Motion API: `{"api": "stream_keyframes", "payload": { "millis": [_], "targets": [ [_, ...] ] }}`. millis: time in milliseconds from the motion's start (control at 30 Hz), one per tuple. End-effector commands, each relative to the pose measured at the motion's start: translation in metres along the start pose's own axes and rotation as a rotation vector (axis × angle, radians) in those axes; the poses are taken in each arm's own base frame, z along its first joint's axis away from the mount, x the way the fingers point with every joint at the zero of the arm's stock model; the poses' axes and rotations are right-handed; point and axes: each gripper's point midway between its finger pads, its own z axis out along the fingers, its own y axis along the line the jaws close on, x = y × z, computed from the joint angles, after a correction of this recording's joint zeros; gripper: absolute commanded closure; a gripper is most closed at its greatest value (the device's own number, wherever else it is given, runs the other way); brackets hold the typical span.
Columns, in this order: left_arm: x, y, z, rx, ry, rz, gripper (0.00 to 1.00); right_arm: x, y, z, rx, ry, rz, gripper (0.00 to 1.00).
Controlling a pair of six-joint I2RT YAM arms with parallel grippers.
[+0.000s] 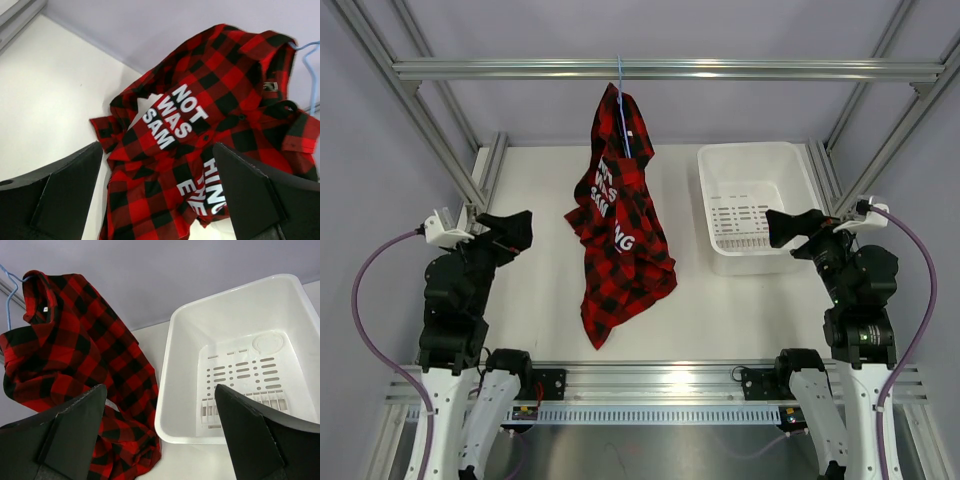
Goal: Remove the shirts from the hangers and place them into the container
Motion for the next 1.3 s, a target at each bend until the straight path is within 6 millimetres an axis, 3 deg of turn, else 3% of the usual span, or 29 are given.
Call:
{"api": "stream_keyframes", "payload": {
  "millis": [0, 133, 167, 200, 233, 267, 300, 367, 400, 433, 467, 500, 533, 567, 600, 667, 700, 733, 767, 800, 833, 867, 900, 933, 967, 1033, 1067, 1267],
  "targets": [
    [-0.017, -0.032, -0.011, 0.129, -0.006, 0.062, 0.01, -0.001, -0.008, -0.001, 0.035, -0.023, -0.002, 0.01],
    [-0.016, -0.041, -0.015, 0.141, 0.056, 0.09, 0.01, -0.001, -0.002, -0.004, 0.007, -0.022, -0.014, 0.01],
    [-0.029, -0.051, -0.019, 0.147, 0.047, 0.1, 0.01, -0.003, -0.002, -0.005, 0.007, -0.03, -0.016, 0.0],
    [-0.025, -0.051, -0.019, 0.131, 0.092, 0.109, 0.01, -0.004, -0.001, -0.006, 0.003, -0.038, -0.017, 0.01],
    [-0.023, -0.049, -0.009, 0.092, 0.123, 0.114, 0.01, -0.007, 0.001, -0.006, -0.005, -0.05, -0.02, 0.01],
    [-0.035, -0.059, -0.01, 0.104, 0.107, 0.129, 0.01, -0.007, 0.001, -0.006, -0.007, -0.05, -0.019, 0.01],
    [-0.027, -0.063, -0.002, 0.098, 0.15, 0.145, 0.01, -0.007, 0.0, -0.005, -0.004, -0.051, -0.016, 0.01],
    [-0.032, -0.072, 0.003, 0.091, 0.155, 0.172, 0.01, -0.006, -0.001, -0.004, 0.001, -0.045, -0.013, 0.0],
    [-0.039, -0.091, 0.0, 0.134, 0.155, 0.183, 0.01, -0.005, -0.002, -0.002, 0.004, -0.039, -0.008, 0.01],
    [-0.036, -0.091, 0.014, 0.094, 0.172, 0.204, 0.01, -0.005, -0.003, -0.001, 0.01, -0.039, -0.006, 0.0],
    [-0.038, -0.095, 0.018, 0.084, 0.179, 0.231, 0.01, -0.004, -0.005, 0.0, 0.017, -0.037, -0.003, 0.0],
    [-0.045, -0.113, 0.014, 0.114, 0.178, 0.245, 0.01, -0.003, -0.006, 0.001, 0.021, -0.033, -0.001, 0.0],
    [-0.051, -0.112, 0.019, 0.076, 0.157, 0.26, 0.01, -0.002, -0.007, 0.002, 0.024, -0.03, 0.002, 0.01],
    [-0.044, -0.114, 0.031, 0.053, 0.179, 0.29, 0.01, -0.001, -0.006, 0.002, 0.019, -0.027, 0.0, 0.01],
    [-0.054, -0.125, 0.03, 0.055, 0.159, 0.295, 0.01, -0.001, -0.006, 0.003, 0.021, -0.025, 0.002, 0.01],
    [-0.055, -0.134, 0.038, 0.048, 0.167, 0.31, 0.01, 0.0, -0.008, 0.003, 0.025, -0.025, 0.0, 0.01],
    [-0.044, -0.138, 0.048, 0.034, 0.205, 0.331, 0.01, -0.001, -0.007, 0.003, 0.024, -0.027, -0.004, 0.01],
    [-0.058, -0.146, 0.05, 0.021, 0.158, 0.328, 0.01, 0.0, -0.008, 0.003, 0.026, -0.025, -0.005, 0.0],
    [-0.058, -0.154, 0.052, 0.023, 0.152, 0.338, 0.01, 0.0, -0.009, 0.004, 0.028, -0.026, -0.008, 0.0],
    [-0.049, -0.153, 0.065, -0.016, 0.173, 0.363, 0.01, 0.0, -0.009, 0.004, 0.03, -0.025, -0.011, 0.0],
    [-0.063, -0.168, 0.066, 0.0, 0.145, 0.347, 0.01, 0.0, -0.009, 0.004, 0.028, -0.026, -0.009, 0.01],
    [-0.064, -0.173, 0.072, -0.007, 0.145, 0.356, 0.01, -0.001, -0.008, 0.004, 0.026, -0.027, -0.008, 0.01],
    [-0.046, -0.175, 0.086, -0.047, 0.18, 0.406, 0.01, -0.001, -0.008, 0.005, 0.023, -0.025, -0.008, 0.0],
    [-0.044, -0.182, 0.091, -0.053, 0.176, 0.421, 0.01, 0.001, -0.008, 0.005, 0.02, -0.021, -0.006, 0.0],
    [-0.056, -0.197, 0.09, -0.036, 0.144, 0.41, 0.01, 0.001, -0.007, 0.006, 0.019, -0.02, -0.003, 0.0],
    [-0.037, -0.21, 0.103, -0.025, 0.172, 0.429, 0.01, 0.003, -0.009, 0.007, 0.018, -0.018, -0.003, 0.01],
    [-0.043, -0.219, 0.103, -0.008, 0.159, 0.411, 0.01, 0.003, -0.009, 0.007, 0.021, -0.019, -0.004, 0.01],
    [-0.019, -0.231, 0.125, -0.001, 0.198, 0.402, 0.13, 0.004, -0.011, 0.005, 0.031, -0.017, -0.017, 0.0]
  ]
}}
